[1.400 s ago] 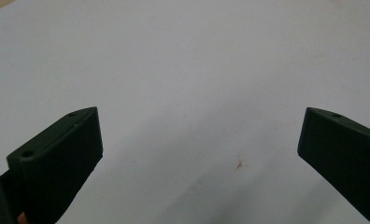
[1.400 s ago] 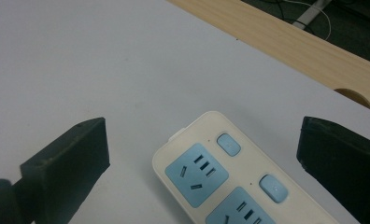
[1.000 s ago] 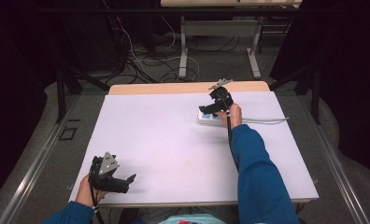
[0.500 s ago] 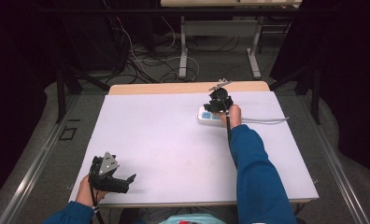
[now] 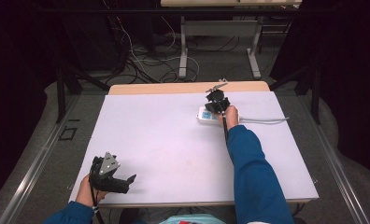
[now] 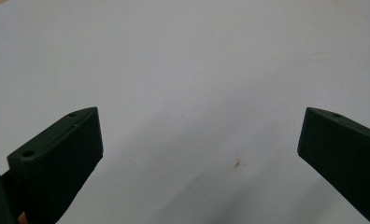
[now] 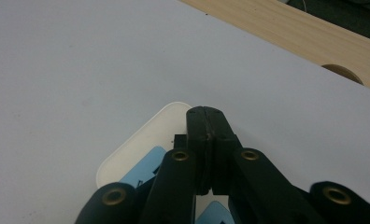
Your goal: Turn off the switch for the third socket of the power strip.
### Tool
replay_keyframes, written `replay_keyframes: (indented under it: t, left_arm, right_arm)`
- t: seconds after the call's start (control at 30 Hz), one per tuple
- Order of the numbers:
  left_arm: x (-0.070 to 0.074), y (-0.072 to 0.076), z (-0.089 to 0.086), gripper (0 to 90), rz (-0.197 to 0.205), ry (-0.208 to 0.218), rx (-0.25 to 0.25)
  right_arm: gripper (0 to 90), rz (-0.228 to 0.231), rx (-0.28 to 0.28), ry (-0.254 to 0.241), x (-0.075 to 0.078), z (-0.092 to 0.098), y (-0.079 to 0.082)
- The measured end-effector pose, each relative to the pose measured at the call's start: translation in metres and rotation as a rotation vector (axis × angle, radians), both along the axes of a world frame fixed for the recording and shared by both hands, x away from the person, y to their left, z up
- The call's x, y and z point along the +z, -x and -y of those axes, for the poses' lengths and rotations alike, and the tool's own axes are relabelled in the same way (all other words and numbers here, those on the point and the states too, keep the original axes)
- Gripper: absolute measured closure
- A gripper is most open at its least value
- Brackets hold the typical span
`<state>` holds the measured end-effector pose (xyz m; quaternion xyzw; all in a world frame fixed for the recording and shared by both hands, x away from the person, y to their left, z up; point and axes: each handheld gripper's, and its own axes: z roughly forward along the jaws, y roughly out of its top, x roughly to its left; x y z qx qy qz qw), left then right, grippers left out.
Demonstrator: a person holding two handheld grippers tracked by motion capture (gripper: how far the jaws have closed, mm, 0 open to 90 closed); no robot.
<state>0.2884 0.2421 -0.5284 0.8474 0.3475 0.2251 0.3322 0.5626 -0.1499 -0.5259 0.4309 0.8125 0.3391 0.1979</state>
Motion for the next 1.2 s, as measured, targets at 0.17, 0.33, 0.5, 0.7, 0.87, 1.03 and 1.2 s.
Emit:
replay_keyframes:
  t: [0.17,0.33,0.5,0.7,0.87,1.03,1.2]
  left_arm:
    - [0.0,-0.001,-0.001,0.1,0.004,-0.002,-0.001]
    - [0.0,0.0,0.0,0.1,0.003,0.002,0.0]
    - [-0.001,0.0,-0.001,0.1,0.016,0.004,0.005]
    - [0.0,0.0,-0.001,0.2,0.012,0.0,0.002]
    - [0.0,0.0,-0.001,0.2,-0.004,0.002,0.0]
    - [0.001,0.0,-0.002,0.1,0.001,-0.008,-0.001]
    - [0.0,0.001,-0.001,0.2,-0.001,0.001,0.0]
  right_arm:
    - [90.0,-0.003,-0.007,-0.002,-0.004,-0.003,-0.001]
    - [90.0,0.004,0.0,-0.016,-0.006,-0.006,-0.001]
    - [90.0,0.011,-0.004,0.013,-0.006,-0.008,0.0]
    - [90.0,0.016,-0.01,0.034,-0.005,-0.011,0.0]
    - [90.0,0.006,-0.013,0.03,-0.005,-0.009,0.001]
    - [90.0,0.014,-0.022,0.024,-0.005,-0.009,0.001]
    - [90.0,0.006,-0.031,0.032,-0.004,-0.009,0.001]
